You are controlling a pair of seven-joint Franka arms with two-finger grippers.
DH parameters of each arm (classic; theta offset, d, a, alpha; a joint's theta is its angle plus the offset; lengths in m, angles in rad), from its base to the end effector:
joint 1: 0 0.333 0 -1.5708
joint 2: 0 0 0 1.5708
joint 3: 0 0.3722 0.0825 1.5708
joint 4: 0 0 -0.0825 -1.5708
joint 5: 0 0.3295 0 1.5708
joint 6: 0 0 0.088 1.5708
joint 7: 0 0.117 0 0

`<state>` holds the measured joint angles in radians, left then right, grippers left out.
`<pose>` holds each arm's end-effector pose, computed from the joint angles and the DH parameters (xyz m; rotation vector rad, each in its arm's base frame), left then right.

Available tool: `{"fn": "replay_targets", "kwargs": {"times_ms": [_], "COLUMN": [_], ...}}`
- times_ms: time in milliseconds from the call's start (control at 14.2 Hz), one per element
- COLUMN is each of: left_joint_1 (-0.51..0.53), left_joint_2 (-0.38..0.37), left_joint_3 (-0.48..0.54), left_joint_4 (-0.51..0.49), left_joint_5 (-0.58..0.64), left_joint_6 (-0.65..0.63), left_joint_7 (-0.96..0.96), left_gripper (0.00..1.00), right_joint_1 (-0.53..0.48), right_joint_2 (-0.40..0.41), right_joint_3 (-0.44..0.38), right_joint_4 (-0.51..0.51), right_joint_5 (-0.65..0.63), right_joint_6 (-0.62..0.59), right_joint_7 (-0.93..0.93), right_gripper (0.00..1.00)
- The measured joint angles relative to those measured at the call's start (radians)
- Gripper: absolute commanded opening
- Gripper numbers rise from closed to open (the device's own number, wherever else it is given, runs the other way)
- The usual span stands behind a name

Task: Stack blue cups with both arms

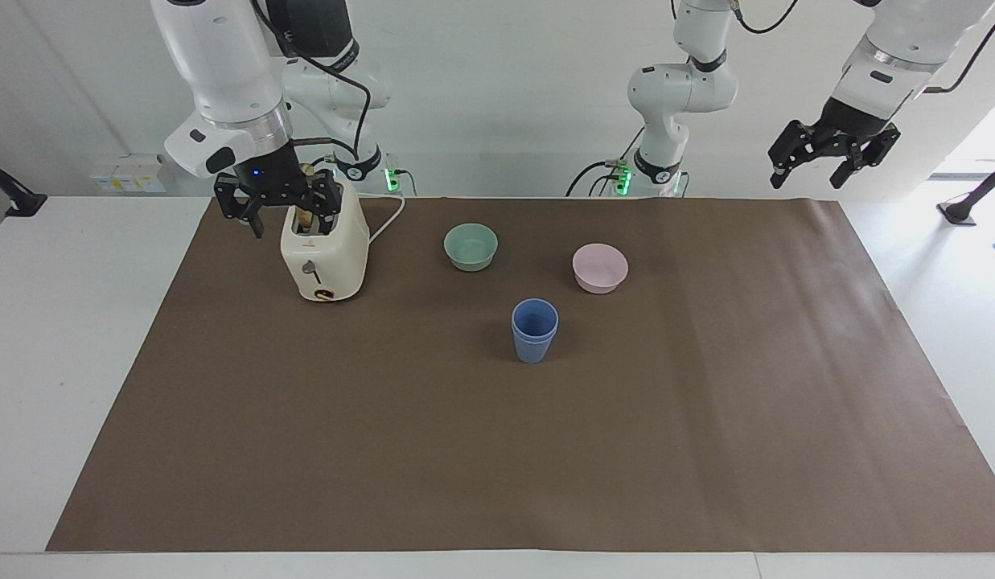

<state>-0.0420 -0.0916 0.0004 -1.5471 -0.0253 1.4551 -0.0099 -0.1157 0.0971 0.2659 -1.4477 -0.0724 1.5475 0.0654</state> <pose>0.4534 -0.0221 0.7140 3.1160 -0.0539 -0.0016 0.5293 0.0620 0.6715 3.0930 0.1263 0.0171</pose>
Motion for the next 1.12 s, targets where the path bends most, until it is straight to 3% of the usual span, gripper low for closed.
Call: {"fn": "replay_targets", "kwargs": {"times_ms": [492,1125], "left_joint_1": [0.000,0.000], "left_joint_2": [0.000,0.000], "left_joint_3": [0.000,0.000], "left_joint_4": [0.000,0.000], "left_joint_5": [0.000,0.000], "left_joint_6": [0.000,0.000], "left_joint_7": [0.000,0.000], "left_gripper": [1.00,1.00], "right_joint_1": [-0.073,-0.121], "right_joint_2": [-0.004,-0.110], "right_joint_3": [-0.007,-0.016], "right_joint_4": [-0.011,-0.102], "right_joint_5": [0.083,0.092], "right_joint_6": [-0.001,0.000], "right_joint_7": [-0.008,-0.126], "right_gripper": [1.00,1.00]}}
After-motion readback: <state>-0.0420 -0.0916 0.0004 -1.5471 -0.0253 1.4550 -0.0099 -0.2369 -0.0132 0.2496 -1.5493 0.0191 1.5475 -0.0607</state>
